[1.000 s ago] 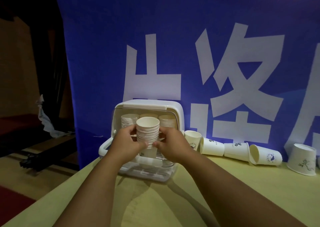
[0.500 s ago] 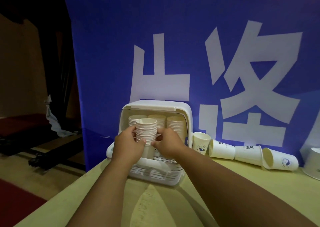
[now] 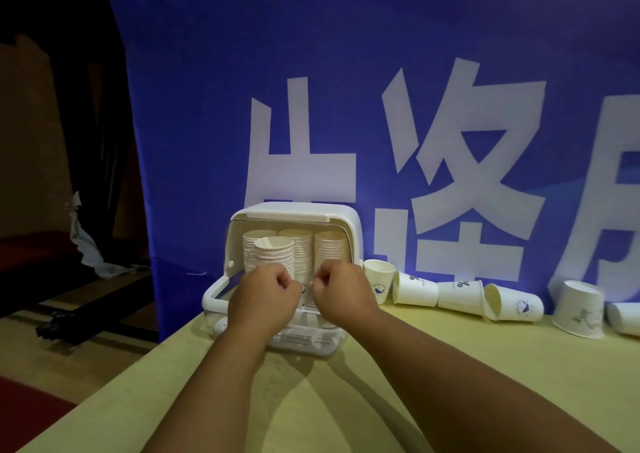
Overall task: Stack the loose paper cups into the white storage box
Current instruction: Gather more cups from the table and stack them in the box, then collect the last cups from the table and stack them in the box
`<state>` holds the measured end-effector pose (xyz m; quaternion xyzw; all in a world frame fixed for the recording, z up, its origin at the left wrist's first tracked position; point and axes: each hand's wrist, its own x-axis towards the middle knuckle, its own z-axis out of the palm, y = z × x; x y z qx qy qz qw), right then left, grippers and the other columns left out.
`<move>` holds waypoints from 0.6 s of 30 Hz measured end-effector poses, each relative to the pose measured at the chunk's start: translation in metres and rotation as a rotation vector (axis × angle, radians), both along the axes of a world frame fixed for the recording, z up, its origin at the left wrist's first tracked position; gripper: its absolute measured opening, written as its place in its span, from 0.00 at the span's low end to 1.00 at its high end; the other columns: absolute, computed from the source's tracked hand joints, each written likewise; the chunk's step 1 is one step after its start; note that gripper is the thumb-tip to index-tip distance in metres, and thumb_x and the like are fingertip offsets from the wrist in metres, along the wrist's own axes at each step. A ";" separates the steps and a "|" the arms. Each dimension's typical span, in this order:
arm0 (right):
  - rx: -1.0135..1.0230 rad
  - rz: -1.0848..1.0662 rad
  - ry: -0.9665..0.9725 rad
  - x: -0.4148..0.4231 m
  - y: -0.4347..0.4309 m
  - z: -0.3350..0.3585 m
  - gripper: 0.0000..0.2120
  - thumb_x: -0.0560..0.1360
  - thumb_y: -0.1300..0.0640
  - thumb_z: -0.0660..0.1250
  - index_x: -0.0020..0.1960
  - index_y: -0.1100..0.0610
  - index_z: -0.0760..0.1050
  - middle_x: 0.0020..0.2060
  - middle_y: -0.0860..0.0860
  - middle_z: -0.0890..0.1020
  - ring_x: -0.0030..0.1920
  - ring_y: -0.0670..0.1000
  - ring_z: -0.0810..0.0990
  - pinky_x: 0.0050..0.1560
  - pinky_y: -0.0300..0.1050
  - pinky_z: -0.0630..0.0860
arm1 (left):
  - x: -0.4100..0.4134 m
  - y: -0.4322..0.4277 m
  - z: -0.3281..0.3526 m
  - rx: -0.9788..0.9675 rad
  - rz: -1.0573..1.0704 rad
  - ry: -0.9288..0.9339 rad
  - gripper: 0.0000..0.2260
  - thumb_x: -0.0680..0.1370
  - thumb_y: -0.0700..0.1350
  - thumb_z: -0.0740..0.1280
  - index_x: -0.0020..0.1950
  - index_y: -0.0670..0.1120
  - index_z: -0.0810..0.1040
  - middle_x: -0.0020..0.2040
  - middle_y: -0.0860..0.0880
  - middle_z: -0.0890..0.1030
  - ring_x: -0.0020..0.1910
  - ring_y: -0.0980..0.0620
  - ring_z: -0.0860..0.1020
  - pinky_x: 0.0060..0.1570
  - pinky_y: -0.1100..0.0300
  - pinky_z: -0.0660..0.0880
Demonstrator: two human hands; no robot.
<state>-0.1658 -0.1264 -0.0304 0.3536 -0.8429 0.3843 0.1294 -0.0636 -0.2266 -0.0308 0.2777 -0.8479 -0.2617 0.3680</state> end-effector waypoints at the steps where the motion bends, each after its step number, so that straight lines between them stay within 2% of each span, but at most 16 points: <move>1: -0.001 -0.025 -0.005 0.001 0.008 -0.001 0.05 0.77 0.55 0.66 0.47 0.51 0.82 0.39 0.47 0.82 0.40 0.48 0.80 0.44 0.45 0.81 | -0.001 0.007 -0.001 -0.001 -0.042 -0.037 0.09 0.75 0.49 0.69 0.36 0.50 0.78 0.33 0.52 0.80 0.35 0.51 0.79 0.34 0.56 0.74; 4: -0.006 -0.090 -0.034 0.002 0.039 -0.007 0.04 0.77 0.54 0.68 0.47 0.49 0.81 0.39 0.45 0.82 0.41 0.46 0.81 0.48 0.45 0.82 | -0.002 0.031 -0.001 -0.042 -0.134 -0.125 0.09 0.76 0.50 0.68 0.36 0.50 0.77 0.33 0.52 0.80 0.37 0.50 0.79 0.39 0.52 0.77; 8: 0.008 -0.159 -0.070 -0.002 0.091 -0.013 0.04 0.79 0.53 0.68 0.49 0.50 0.82 0.41 0.46 0.83 0.41 0.46 0.80 0.46 0.41 0.80 | -0.006 0.067 0.002 -0.130 -0.157 -0.185 0.08 0.75 0.51 0.67 0.38 0.50 0.78 0.37 0.53 0.80 0.38 0.51 0.78 0.38 0.56 0.75; 11: 0.015 -0.216 -0.094 -0.003 0.133 -0.014 0.04 0.78 0.54 0.68 0.49 0.51 0.82 0.41 0.46 0.83 0.42 0.46 0.80 0.48 0.42 0.80 | -0.010 0.106 -0.002 -0.157 -0.208 -0.219 0.08 0.76 0.52 0.66 0.39 0.51 0.77 0.37 0.53 0.80 0.38 0.52 0.77 0.37 0.57 0.75; 14: 0.024 -0.246 -0.134 -0.004 0.182 -0.015 0.05 0.78 0.57 0.68 0.49 0.52 0.82 0.42 0.47 0.83 0.42 0.46 0.80 0.49 0.42 0.80 | -0.017 0.152 -0.012 -0.130 -0.305 -0.291 0.07 0.76 0.51 0.67 0.40 0.52 0.78 0.38 0.53 0.80 0.39 0.53 0.78 0.37 0.56 0.76; 18: 0.056 -0.303 -0.236 -0.015 0.260 -0.026 0.05 0.78 0.57 0.67 0.49 0.52 0.82 0.42 0.47 0.83 0.42 0.46 0.80 0.47 0.43 0.81 | -0.031 0.211 -0.024 -0.018 -0.436 -0.334 0.05 0.74 0.50 0.69 0.39 0.51 0.80 0.39 0.53 0.81 0.41 0.51 0.80 0.44 0.52 0.80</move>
